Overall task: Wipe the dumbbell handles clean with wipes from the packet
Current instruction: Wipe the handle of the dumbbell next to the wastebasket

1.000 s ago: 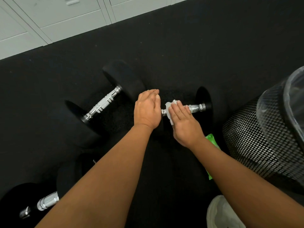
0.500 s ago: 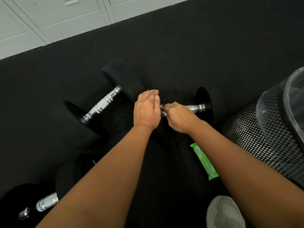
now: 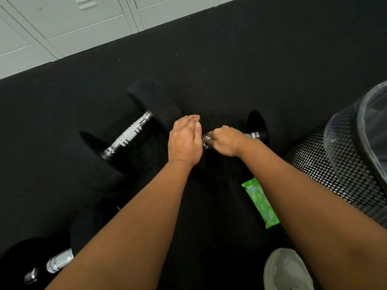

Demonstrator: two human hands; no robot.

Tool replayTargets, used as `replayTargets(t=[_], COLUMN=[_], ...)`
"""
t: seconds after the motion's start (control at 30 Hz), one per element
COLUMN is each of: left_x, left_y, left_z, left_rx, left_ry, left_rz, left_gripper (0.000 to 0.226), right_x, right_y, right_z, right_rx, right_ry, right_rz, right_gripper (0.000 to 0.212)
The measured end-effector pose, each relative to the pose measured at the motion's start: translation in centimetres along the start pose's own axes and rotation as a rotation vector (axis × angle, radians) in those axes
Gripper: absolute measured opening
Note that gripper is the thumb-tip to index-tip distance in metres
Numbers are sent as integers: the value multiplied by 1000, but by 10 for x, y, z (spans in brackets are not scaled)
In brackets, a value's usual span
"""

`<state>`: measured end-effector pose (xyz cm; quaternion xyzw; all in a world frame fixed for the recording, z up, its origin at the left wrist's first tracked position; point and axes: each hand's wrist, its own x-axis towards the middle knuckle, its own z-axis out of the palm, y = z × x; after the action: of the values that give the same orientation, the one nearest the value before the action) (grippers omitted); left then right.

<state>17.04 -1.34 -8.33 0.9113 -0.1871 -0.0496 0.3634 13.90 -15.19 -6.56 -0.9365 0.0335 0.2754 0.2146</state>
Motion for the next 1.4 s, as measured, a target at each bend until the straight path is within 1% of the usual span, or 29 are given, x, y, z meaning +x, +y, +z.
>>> replayTargets(t=[0.1,0.17,0.27,0.3,0.4,0.47,0.57,0.63,0.7,0.77,0.87,0.93,1.0,1.1,1.2,1.3,1.33,1.4], left_x=[0,-1,-1,-1,-1,0,-1,-1,-1,-1,0,-1,-1,-1,-1,-1,-1,-2], left_y=[0,0,0,0,0,0,1,0,0,0,1,1,0,0,1,2,2,2], left_z=[0,-1,0,0,0,0,0,0,1,1,-1,-1,0,0,-1,-1,-1,-2], left_rx=[5,7,13,14,12,11,13,13,8,2,-3,-1,8,13,14,9,9,14], left_ry=[2,9,9,9,2,4,12,11,6,7,9,11,11,4,5,3,6,12], left_rz=[0,4,4,4,-1,-4,4,2,-3,2,1,1,-1,3,10,6,9,14], left_gripper=[47,47,46,46,47,47,47,48,47,47,47,48,48,47,47,48,47,47], right_x=[-5,-14,-17,-15,-7,-6,-10,-10,-4,3,3,-6,-16,-19,-16,-23,-26,-29], right_y=[2,-1,-6,-6,-3,-1,-3,-8,-14,-14,-6,-4,-6,-4,6,8,5,-2], right_z=[2,11,18,16,5,4,13,13,6,-5,-8,3,23,40,39,49,56,70], right_rx=[-2,-79,-88,-68,-1,5,-82,-88,14,113,174,115,4,-38,-66,-10,16,18], right_ry=[53,130,150,137,67,53,141,132,62,-9,-15,68,175,237,310,450,502,551], right_rz=[7,-63,-152,-136,-6,51,28,10,27,71,97,67,-31,-116,-110,-57,-68,-125], right_gripper=[39,40,40,39,35,34,33,34,34,29,28,33,39,49,47,44,43,45])
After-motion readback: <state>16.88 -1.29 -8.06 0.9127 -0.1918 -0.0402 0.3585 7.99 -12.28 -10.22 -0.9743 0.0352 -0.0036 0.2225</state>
